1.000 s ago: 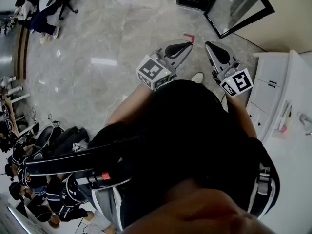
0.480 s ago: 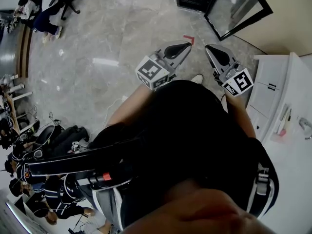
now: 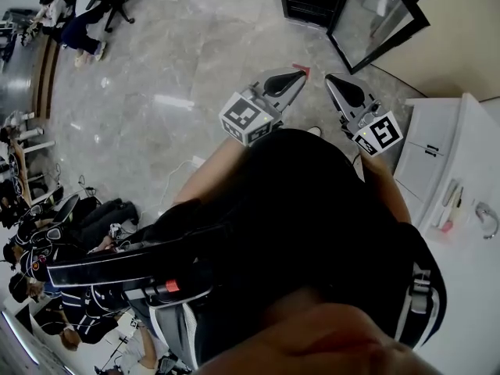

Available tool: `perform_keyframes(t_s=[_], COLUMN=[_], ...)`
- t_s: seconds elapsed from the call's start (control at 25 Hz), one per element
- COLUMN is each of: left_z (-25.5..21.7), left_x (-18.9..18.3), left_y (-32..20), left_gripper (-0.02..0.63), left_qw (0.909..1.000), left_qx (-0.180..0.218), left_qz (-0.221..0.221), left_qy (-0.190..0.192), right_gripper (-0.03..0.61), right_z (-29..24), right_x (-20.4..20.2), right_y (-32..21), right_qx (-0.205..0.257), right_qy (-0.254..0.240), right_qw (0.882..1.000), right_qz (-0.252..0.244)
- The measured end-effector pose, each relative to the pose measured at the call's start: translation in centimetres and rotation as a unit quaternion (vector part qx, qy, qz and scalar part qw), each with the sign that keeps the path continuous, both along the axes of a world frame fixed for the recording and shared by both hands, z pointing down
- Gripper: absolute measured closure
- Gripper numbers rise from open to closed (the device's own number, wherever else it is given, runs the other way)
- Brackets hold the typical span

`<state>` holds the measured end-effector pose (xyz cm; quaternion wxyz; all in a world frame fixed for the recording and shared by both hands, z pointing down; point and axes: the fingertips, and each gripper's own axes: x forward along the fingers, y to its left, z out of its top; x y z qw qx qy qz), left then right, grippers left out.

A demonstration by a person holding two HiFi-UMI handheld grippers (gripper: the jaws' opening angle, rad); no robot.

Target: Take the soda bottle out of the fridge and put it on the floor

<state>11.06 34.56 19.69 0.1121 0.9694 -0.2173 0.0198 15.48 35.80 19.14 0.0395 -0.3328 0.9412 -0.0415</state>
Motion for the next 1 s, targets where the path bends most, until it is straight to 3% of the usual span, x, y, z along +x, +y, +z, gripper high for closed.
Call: perform_keyframes(t_s=[0.48,1.0], left_z=[0.3,0.8], left_x=[2.1,0.6], left_y=[-1.9,-11.2], left_gripper=[0.611,0.611], left_qw=[0.9999,0.9996], left_qx=[-0.001,0.003], left_qz=[-0.011,0.028], left_qy=[-0.006,0.009], right_gripper=[0.566,0.566], right_z=[0.4,1.2], right_x=[1.4,-0.6], right_y=[-2.5,-11.2], right_qx=[-0.006,-0.021], right_qy=[-0.01,0.015], right_qw=[1.0,0.999], right_qz=[-0.004,0.028])
